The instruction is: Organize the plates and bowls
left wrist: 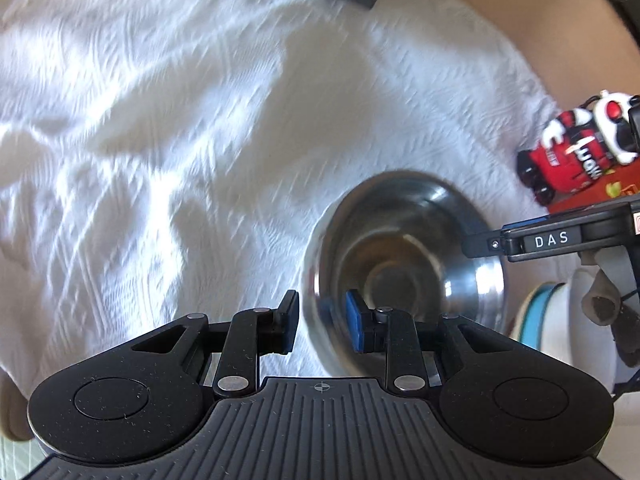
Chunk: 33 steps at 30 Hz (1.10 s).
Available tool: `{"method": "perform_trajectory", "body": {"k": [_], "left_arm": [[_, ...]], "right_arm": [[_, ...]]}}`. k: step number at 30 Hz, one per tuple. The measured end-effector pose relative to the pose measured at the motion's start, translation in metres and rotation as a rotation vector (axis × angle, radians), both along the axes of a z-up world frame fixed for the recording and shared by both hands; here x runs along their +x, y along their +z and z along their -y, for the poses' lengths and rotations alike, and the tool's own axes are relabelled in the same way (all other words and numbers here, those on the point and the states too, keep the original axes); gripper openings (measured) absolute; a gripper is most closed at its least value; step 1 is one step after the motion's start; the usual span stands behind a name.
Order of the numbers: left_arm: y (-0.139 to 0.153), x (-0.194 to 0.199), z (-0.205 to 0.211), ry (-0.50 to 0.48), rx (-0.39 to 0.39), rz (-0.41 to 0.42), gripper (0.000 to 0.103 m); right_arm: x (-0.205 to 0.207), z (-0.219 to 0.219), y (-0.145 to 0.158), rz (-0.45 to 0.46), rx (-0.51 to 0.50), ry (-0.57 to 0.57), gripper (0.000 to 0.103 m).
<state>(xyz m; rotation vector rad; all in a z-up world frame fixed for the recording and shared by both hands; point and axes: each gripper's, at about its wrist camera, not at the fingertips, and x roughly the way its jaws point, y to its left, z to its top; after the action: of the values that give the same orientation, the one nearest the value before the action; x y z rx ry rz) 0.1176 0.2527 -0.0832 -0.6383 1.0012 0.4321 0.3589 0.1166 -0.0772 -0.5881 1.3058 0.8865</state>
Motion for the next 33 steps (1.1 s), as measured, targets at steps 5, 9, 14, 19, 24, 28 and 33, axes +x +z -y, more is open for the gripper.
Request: {"method": "perform_trajectory", "body": {"k": [5, 9, 14, 19, 24, 28, 33], "left_arm": [[-0.016, 0.001, -0.005, 0.028, -0.029, -0.015, 0.037], [-0.028, 0.002, -0.007, 0.035, -0.090, -0.010, 0.033], [-0.041, 0.007, -0.003, 0.014, -0.147, -0.012, 0.032], [-0.046, 0.005, -0.003, 0.043, -0.211, -0.029, 0.031], [-0.044, 0.004, -0.018, 0.055, -0.228, -0.042, 0.031], [-0.041, 0.002, -0.037, 0.091, -0.243, -0.048, 0.032], [-0.040, 0.001, -0.052, 0.102, -0.257, -0.039, 0.031]], "right_arm": [[-0.002, -0.010, -0.023, -0.045, -0.052, -0.009, 0.064], [-0.004, -0.014, -0.036, -0.087, -0.092, -0.026, 0.064], [-0.011, -0.020, -0.043, -0.126, -0.104, -0.019, 0.070], [-0.019, -0.027, -0.046, -0.110, -0.120, -0.025, 0.077], [-0.027, -0.034, -0.045, -0.105, -0.111, -0.068, 0.077], [-0.031, -0.038, -0.042, -0.149, -0.072, -0.086, 0.077], [-0.043, -0.049, -0.044, -0.154, -0.045, -0.104, 0.078]]}}
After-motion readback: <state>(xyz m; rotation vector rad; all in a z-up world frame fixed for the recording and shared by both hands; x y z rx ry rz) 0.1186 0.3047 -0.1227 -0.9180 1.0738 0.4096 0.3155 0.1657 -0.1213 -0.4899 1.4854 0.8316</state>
